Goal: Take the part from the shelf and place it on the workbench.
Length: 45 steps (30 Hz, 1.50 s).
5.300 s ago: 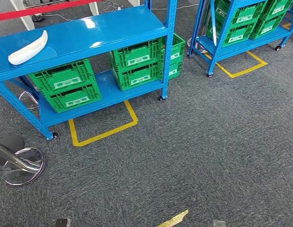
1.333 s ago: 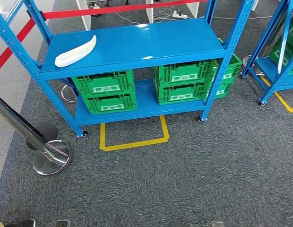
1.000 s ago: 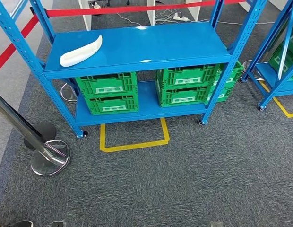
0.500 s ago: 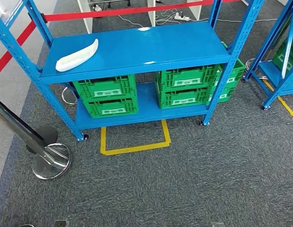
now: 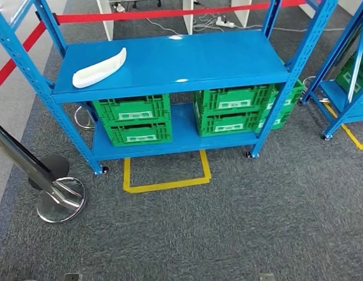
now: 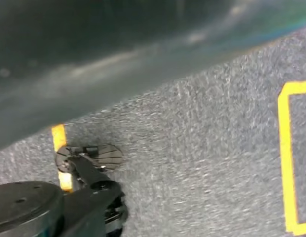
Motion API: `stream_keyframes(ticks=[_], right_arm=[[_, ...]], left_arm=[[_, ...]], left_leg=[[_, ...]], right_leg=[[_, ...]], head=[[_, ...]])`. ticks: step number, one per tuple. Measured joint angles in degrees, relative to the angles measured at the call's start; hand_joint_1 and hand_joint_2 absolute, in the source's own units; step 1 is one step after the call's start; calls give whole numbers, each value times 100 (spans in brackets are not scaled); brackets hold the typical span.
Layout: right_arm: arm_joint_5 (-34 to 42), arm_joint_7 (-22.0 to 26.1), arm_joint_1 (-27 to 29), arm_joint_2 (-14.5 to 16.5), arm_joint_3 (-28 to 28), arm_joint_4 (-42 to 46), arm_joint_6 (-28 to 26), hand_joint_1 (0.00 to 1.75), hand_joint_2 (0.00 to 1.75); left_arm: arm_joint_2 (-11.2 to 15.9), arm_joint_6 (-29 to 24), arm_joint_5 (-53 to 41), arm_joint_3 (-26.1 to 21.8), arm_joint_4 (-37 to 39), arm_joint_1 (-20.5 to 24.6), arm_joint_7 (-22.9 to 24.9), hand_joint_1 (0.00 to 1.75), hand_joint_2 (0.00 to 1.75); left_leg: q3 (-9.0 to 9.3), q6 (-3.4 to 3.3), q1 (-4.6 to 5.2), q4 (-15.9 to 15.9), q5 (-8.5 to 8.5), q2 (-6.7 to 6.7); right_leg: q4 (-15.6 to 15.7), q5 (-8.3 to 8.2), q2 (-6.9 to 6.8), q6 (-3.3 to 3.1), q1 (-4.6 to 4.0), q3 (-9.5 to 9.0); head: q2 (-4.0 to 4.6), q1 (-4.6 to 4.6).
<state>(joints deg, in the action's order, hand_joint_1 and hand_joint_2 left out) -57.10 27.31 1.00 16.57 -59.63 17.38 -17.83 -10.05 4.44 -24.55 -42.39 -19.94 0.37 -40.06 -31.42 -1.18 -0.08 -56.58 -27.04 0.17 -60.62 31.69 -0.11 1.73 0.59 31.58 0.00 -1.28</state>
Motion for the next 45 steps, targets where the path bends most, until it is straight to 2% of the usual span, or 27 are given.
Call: stream_keyframes(ticks=[3,4,5,7,9,10,13,15,16,18,19,20,21,23,24,25,27,30,31,33,34,35,36,38,39,40,45], right_arm=[[-11,-1,8,0,-13,19,5,0,0],[-11,-3,16,0,-19,22,6,0,0],[-12,-4,23,0,-26,26,6,0,0],[-12,-5,29,0,-35,38,6,0,0],[-13,-4,17,1,-38,47,10,0,0],[-14,-3,13,3,-38,50,13,0,0],[-16,-5,27,5,-47,61,16,0,0],[-17,-4,30,7,-56,67,16,0,0],[-18,-4,27,9,-58,69,17,0,0],[-19,-3,25,10,-61,70,17,0,0],[-19,-4,27,11,-63,71,17,0,0],[-19,-4,31,11,-65,72,17,0,0],[-19,-5,34,11,-67,72,17,0,0],[-19,-4,35,18,-68,72,17,0,0],[-19,-3,33,25,-68,72,17,0,0],[-19,-1,30,32,-68,72,17,0,0],[-20,-1,31,43,-68,72,20,0,0],[-21,-1,25,52,-68,75,20,0,0],[-21,1,20,52,-68,77,20,0,0],[-21,0,22,52,-69,80,19,0,0],[-21,-1,29,52,-69,80,19,0,0],[-21,-2,39,52,-70,81,19,0,0],[-21,-3,46,52,-71,81,19,0,0],[-21,-3,53,52,-73,81,19,0,0],[-21,-3,51,52,-73,81,19,0,0],[-21,-4,47,52,-73,81,20,0,0],[-20,-2,58,55,-78,86,19,0,0]], left_arm=[[-14,-1,-4,2,-1,12,1,0,0],[-21,-1,-5,2,-1,9,2,0,0],[-25,-1,-6,2,-1,4,2,0,0],[-30,-1,-5,2,-1,-1,2,0,0],[-33,-1,-4,3,-1,2,2,0,0],[-33,-1,-5,3,-1,6,2,0,0],[-32,-1,-7,3,-2,14,2,0,0],[-29,-1,-7,3,-3,20,2,0,0],[-28,-1,-7,3,-3,23,2,0,0],[-28,-1,-7,3,-3,20,2,0,0],[-29,-1,-7,3,-3,12,2,0,0],[-29,-1,-7,3,-3,3,2,0,0],[-30,-1,-7,3,-3,-4,2,0,0],[-26,-2,-7,3,-3,-7,2,0,0],[-19,-4,-7,3,-3,-6,2,0,0],[-13,-6,-8,3,-3,-1,2,0,0],[-4,-9,-11,3,-4,-4,2,0,0],[-2,-10,-13,3,-5,-29,1,0,0],[0,-11,-13,3,-5,-26,1,0,0],[-8,-10,-14,3,-5,-15,1,0,0],[-14,-10,-15,3,-5,-17,2,0,0],[-20,-9,-15,3,-5,-23,2,0,0],[-22,-9,-15,3,-5,-29,2,0,0],[-28,-9,-14,3,-5,-36,2,0,0],[-30,-9,-14,3,-5,-34,2,0,0],[-31,-9,-15,3,-5,-31,2,0,0],[-29,-9,-15,3,-7,-10,2,0,0]], left_leg=[[36,-48,-7,19,-22,-3],[51,-52,-5,17,-38,-2],[75,-49,-5,16,-58,1],[153,-22,-9,12,-113,9],[210,36,14,-8,-182,16],[219,66,26,-18,-205,17],[229,127,26,-35,-242,18],[133,185,11,-269,-403,12],[-11,216,1,-560,-554,9],[-444,258,-13,-1357,-866,6],[-622,264,-18,-1641,-915,6],[-715,261,-19,-1738,-847,6],[-698,246,-19,-1610,-665,6],[-429,174,-4,-903,-163,5],[-281,127,11,-554,-13,2],[-177,91,26,-307,46,-1],[-117,51,48,-149,-15,-1],[-28,-5,6,-27,-16,2],[9,-30,-10,5,-20,0],[52,-66,-5,12,-62,-3],[77,-72,-3,11,-87,-3],[111,-72,-1,10,-117,-1],[157,-65,-2,9,-151,2],[279,-31,-6,9,-242,6],[327,-1,6,-4,-294,10],[358,30,17,-13,-333,12],[341,152,24,-156,-492,8]], right_leg=[[-1065,441,4,49,12,586],[-1291,463,4,63,14,737],[-1306,367,3,73,16,787],[-710,-83,1,77,27,555],[-19,-351,7,58,28,212],[158,-373,13,35,26,113],[230,-324,24,-64,21,53],[246,-312,18,-129,40,27],[251,-302,12,-157,48,12],[251,-274,3,-191,47,-7],[251,-259,3,-198,46,-23],[251,-240,7,-199,45,-45],[251,-219,12,-197,43,-78],[255,-168,21,-183,41,-138],[254,-138,25,-163,31,-165],[254,-116,23,-139,25,-164],[274,-90,13,-73,17,-165],[156,23,4,13,19,-130],[-88,157,6,31,18,-20],[-869,493,7,57,18,418],[-1201,578,7,70,18,630],[-1354,546,7,78,18,759],[-1263,384,6,81,20,768],[-566,-119,3,73,26,505],[-194,-285,3,62,26,333],[52,-365,7,40,24,206],[188,-274,15,-122,32,81]], head=[[0,25],[0,25],[0,26],[0,27],[0,32],[0,32],[0,29],[0,11],[0,1],[0,-8],[0,-6],[0,-7],[0,-8],[0,-8],[0,-4],[0,-5],[0,0],[0,13],[0,24],[0,37],[0,39],[0,39],[0,41],[0,44],[0,48],[0,46],[0,7]])
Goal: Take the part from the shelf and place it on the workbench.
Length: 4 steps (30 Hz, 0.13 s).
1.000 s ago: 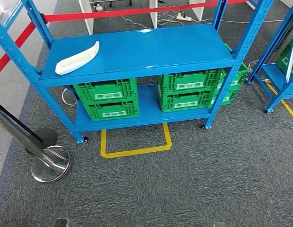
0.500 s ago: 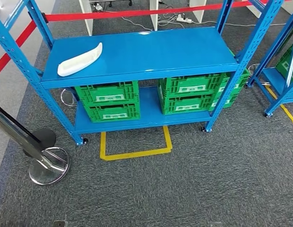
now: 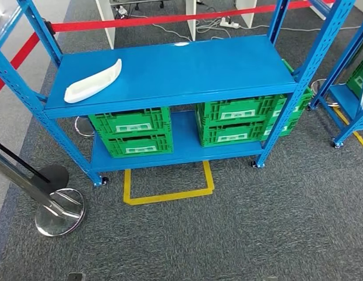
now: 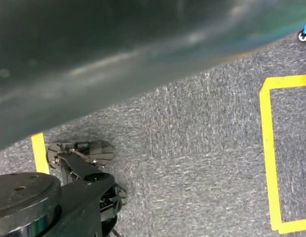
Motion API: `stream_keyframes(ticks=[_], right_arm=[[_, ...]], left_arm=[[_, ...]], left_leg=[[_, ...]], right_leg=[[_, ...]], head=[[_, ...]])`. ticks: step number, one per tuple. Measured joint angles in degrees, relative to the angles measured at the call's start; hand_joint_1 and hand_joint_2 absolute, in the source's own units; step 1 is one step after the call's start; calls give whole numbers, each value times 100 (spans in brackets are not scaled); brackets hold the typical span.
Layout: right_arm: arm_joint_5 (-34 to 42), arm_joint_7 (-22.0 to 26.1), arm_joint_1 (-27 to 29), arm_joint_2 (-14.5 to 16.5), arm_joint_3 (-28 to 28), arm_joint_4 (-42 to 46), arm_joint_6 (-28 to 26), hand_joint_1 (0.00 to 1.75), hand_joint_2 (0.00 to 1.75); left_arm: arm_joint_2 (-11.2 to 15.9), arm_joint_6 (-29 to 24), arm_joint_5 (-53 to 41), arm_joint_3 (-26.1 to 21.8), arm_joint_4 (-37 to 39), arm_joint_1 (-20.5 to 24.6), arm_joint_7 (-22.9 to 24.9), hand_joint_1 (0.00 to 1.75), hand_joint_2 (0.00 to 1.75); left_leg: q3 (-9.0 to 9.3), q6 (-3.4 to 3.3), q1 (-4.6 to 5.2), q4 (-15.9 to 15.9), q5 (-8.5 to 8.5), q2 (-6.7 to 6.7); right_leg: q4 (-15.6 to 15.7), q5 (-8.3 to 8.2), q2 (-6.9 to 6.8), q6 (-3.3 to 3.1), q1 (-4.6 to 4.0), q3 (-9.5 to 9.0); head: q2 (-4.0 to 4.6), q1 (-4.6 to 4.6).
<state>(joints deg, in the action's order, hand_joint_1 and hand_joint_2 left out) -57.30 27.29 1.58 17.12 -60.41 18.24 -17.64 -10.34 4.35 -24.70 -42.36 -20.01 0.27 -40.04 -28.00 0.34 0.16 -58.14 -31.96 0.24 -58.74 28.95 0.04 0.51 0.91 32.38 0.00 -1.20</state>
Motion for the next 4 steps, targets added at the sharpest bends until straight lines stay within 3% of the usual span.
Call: stream_keyframes(ticks=[1,3,4], right_arm=[[-1,1,-1,1,-1,4,0,0,0],[-2,1,-3,2,-3,15,1,0,0],[-2,1,-4,2,-3,18,1,0,0]], left_arm=[[2,-1,0,0,-1,5,0,0,0],[3,-4,0,0,-1,8,0,0,0],[3,-5,0,0,-1,7,0,0,0]], left_leg=[[-109,31,-7,-225,-116,-3],[-543,79,-22,-1003,-412,-8],[-679,87,-27,-1239,-495,-8]], right_leg=[[11,19,-5,-32,12,-29],[16,73,-14,-74,13,-83],[16,86,-15,-79,13,-94]], head=[[0,-7],[0,-19],[0,-17]])
